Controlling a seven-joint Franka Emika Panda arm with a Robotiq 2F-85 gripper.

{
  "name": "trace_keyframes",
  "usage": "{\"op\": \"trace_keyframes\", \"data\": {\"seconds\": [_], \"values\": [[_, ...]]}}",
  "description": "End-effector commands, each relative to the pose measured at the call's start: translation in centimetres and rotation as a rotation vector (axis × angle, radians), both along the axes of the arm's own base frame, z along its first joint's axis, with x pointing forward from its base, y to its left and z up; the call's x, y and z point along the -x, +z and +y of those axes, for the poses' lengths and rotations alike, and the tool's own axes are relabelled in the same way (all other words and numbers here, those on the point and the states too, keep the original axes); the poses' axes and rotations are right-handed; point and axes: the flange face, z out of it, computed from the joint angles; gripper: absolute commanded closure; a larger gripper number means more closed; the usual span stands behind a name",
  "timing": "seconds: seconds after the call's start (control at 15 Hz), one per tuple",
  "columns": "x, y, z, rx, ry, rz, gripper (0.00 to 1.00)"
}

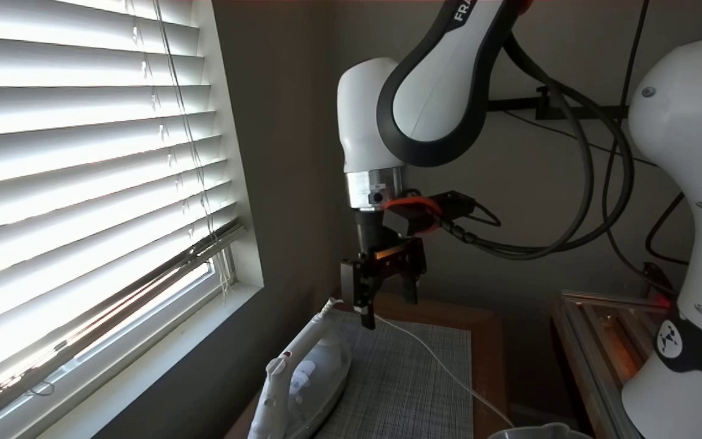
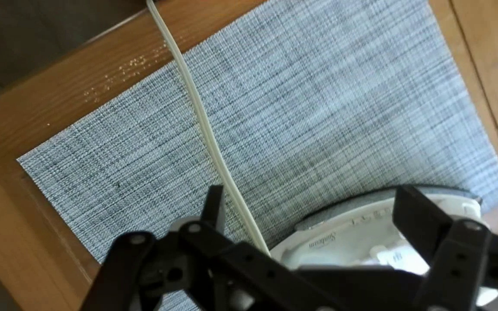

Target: Place the jug upright.

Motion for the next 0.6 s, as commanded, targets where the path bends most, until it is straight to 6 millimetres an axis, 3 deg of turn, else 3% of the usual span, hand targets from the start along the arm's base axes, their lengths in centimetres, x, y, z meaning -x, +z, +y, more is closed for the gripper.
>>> {"op": "trace_keyframes", "data": {"seconds": [0.0, 0.53], "values": [[1.4, -1.1, 0.3, -0.132, 0.127, 0.066, 0.00], [5.7, -6.6, 3.8, -0.344, 0.350, 0.300, 0.00]]}}
